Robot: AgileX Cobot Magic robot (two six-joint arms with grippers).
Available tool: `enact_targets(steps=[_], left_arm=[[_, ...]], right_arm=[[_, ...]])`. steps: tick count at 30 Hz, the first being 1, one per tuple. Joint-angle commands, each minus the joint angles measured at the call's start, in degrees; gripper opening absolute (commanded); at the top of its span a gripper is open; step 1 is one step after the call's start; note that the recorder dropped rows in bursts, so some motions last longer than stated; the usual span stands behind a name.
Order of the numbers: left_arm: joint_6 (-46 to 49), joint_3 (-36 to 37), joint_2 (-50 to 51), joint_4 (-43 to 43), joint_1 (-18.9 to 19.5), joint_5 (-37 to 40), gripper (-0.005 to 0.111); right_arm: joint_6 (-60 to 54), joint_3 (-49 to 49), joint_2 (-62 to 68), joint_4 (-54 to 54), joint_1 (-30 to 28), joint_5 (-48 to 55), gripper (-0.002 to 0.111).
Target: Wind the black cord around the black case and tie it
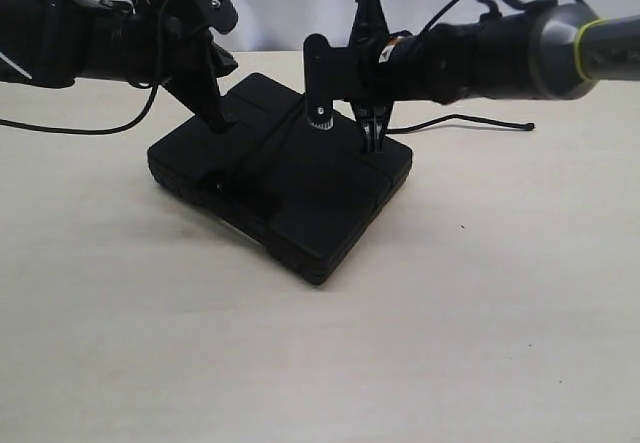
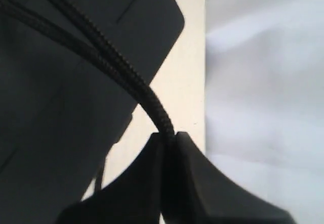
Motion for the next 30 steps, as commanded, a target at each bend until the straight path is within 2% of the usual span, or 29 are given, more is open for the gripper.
enact_targets(steps=[1, 6, 10, 14, 18, 26, 30], left_arm=[[1.85, -0.36, -0.33, 0.59, 0.07, 3.35, 0.000], [1.85, -0.36, -0.33, 1.49, 0.07, 10.80, 0.000], [1.85, -0.36, -0.33, 1.49, 0.07, 14.53, 0.000], [1.85, -0.36, -0.23, 1.34, -0.03, 16.10, 0.000], [1.85, -0.47, 0.15, 0.24, -0.03, 18.53, 0.000], [1.85, -0.67, 1.64, 0.24, -0.03, 18.45, 0.000], [1.85, -2.62, 1.38, 0.76, -0.03, 15.81, 0.003]], right_arm=[[2.56, -3.96, -3.36, 8.18, -2.22, 20.50, 0.004], [13.56, -13.05, -2.70, 20.88, -6.20, 39.40, 0.004], [27.92, -18.91, -0.93, 23.52, -7.83, 47.09, 0.004], [32.48, -20.81, 0.92, 25.54, -7.83, 52.06, 0.004], [35.19, -20.81, 2.25, 30.44, -7.83, 52.22, 0.004], [42.89, -20.81, 2.85, 30.77, -7.83, 48.65, 0.004], [45.36, -20.81, 2.85, 29.18, -7.96, 47.04, 0.004]])
